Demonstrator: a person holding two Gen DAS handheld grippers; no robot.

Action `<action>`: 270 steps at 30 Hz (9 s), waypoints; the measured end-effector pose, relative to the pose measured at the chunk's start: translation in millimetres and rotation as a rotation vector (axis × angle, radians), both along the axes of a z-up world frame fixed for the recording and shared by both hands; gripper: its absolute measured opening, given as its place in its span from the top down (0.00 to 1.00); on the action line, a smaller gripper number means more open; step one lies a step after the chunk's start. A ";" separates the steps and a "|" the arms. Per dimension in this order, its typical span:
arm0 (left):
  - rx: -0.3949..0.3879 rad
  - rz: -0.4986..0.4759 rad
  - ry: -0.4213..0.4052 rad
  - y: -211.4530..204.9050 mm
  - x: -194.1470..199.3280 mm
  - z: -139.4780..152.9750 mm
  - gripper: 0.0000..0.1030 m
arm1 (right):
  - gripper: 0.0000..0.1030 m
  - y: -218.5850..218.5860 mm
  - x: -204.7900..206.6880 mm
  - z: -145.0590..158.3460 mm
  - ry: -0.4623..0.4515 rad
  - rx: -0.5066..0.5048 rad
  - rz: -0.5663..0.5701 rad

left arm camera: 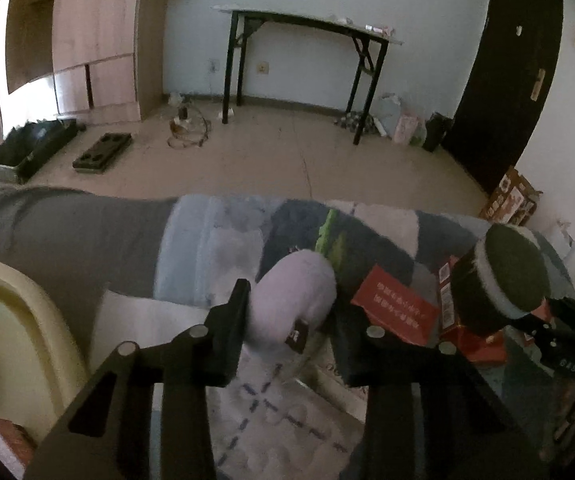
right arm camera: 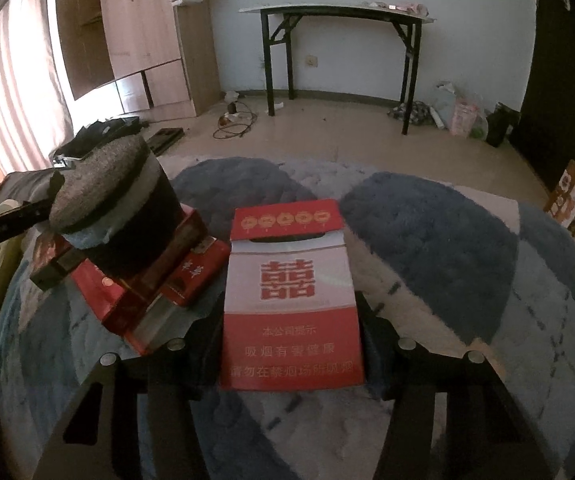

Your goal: Organize rigid objects

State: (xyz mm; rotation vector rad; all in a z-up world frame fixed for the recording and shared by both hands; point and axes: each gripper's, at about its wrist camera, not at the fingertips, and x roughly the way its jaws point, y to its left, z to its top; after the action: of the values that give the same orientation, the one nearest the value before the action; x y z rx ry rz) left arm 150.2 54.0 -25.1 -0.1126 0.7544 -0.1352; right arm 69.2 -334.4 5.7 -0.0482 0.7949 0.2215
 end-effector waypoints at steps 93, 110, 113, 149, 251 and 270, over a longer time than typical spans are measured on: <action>0.318 -0.248 -0.028 -79.2 -36.6 -10.7 0.00 | 0.27 90.3 48.6 7.5 -0.170 0.073 0.081; 0.223 -0.105 -0.091 23.3 -71.3 67.0 0.40 | 0.34 84.6 9.9 30.4 -0.312 0.197 0.101; 0.166 0.073 -0.074 104.0 -90.5 81.7 0.41 | 0.34 113.1 -8.7 37.8 -0.321 0.201 0.173; -0.194 0.329 -0.054 217.0 -134.2 82.4 0.00 | 0.00 335.2 -94.5 22.5 -0.223 0.105 0.638; 0.346 0.025 -0.204 130.2 -199.5 120.8 0.43 | 0.79 173.2 -33.0 32.0 -0.162 0.225 0.541; 0.214 0.081 0.071 203.1 -180.7 9.4 0.42 | 0.79 411.6 91.4 11.8 0.325 0.104 0.791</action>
State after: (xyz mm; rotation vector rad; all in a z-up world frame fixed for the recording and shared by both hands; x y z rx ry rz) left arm -30.5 257.1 -15.7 0.0560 0.8292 0.0273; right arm 160.6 77.2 17.5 -0.2333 1.0579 1.0387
